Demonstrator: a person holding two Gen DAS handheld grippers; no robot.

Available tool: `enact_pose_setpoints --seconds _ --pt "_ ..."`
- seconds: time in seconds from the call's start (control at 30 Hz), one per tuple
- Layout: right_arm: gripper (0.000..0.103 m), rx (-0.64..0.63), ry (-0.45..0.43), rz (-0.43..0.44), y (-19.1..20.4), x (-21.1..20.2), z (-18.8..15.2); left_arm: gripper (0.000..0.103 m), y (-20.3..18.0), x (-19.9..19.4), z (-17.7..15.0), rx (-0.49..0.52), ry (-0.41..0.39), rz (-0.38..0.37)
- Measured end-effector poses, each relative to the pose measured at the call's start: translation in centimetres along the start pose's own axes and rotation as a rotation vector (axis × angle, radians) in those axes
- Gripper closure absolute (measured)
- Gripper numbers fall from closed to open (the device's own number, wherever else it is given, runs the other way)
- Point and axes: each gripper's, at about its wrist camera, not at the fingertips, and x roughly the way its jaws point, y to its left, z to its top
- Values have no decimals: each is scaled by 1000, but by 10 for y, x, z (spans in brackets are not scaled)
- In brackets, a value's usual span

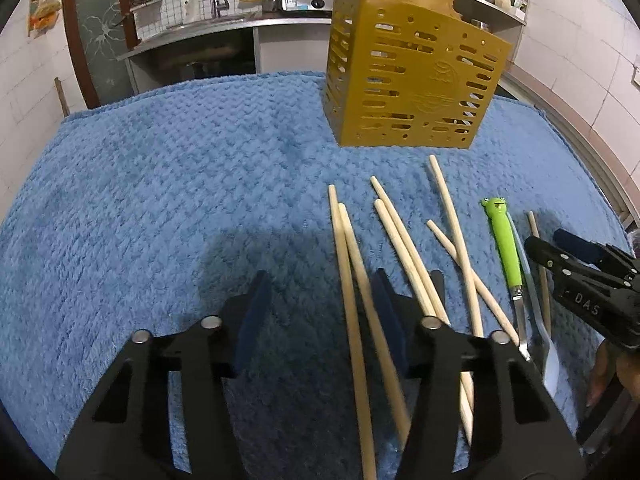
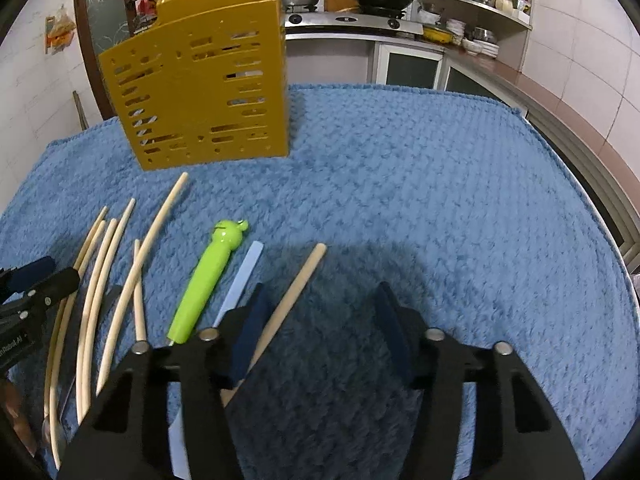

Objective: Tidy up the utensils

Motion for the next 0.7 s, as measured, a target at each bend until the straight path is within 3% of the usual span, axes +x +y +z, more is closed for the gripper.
enact_pose_setpoints --seconds 0.3,0.53,0.7 --pt "84 -37 67 55 11 5 12 77 -1 2 11 -31 79 -49" --pt "90 -85 85 96 13 10 22 84 -2 9 22 -25 119 -46" --pt "91 -105 40 95 14 8 18 87 -3 10 24 -7 98 -44"
